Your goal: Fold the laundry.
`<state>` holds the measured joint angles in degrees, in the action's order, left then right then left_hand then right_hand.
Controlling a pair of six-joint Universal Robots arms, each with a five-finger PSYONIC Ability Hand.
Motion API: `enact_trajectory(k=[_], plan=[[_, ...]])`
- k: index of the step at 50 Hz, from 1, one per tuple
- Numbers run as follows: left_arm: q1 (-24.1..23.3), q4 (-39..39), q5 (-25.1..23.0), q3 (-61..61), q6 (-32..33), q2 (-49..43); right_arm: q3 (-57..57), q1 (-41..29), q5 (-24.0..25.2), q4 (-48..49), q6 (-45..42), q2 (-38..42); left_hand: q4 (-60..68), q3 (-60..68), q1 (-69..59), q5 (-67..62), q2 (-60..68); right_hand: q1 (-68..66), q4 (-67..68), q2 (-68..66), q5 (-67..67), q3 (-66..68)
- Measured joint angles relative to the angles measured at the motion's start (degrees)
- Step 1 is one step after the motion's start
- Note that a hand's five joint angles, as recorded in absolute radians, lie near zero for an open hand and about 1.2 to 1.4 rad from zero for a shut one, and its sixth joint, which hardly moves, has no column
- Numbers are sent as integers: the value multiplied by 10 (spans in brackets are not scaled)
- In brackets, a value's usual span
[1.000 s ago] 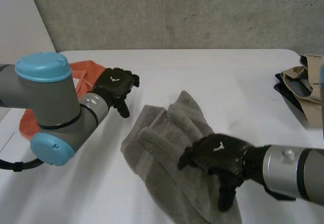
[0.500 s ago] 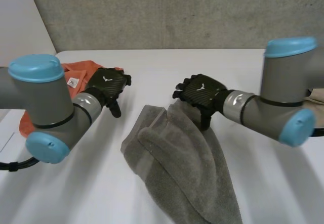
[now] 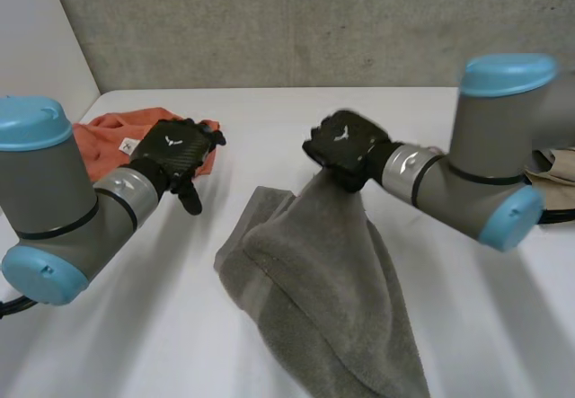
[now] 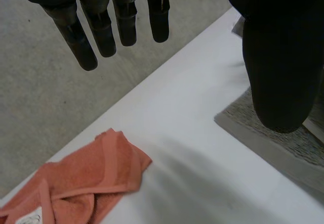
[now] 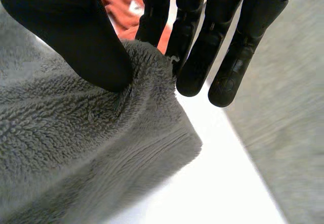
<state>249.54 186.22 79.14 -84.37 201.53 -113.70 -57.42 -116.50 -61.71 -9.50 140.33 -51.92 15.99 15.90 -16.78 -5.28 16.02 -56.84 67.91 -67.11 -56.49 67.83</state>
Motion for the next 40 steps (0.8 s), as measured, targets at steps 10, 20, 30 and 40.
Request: enact_trajectory(k=[10,20,30,40], plan=[[-11,17,-27,40,-1,-40,-139,10,1,32,-6,-153,-32,-26,28,20,-34,0,0,0,0,0],[-32,22,-128,65,2,-118,-202,26,2,27,-3,-275,-32,-26,28,20,-35,0,1,0,0,0],[-38,13,-188,74,2,-147,-226,44,1,26,-1,-331,-29,-24,26,17,-30,0,1,0,0,0],[-47,11,-213,97,-18,-181,-240,61,1,26,-1,-341,343,342,-359,-347,343,0,1,0,0,0]])
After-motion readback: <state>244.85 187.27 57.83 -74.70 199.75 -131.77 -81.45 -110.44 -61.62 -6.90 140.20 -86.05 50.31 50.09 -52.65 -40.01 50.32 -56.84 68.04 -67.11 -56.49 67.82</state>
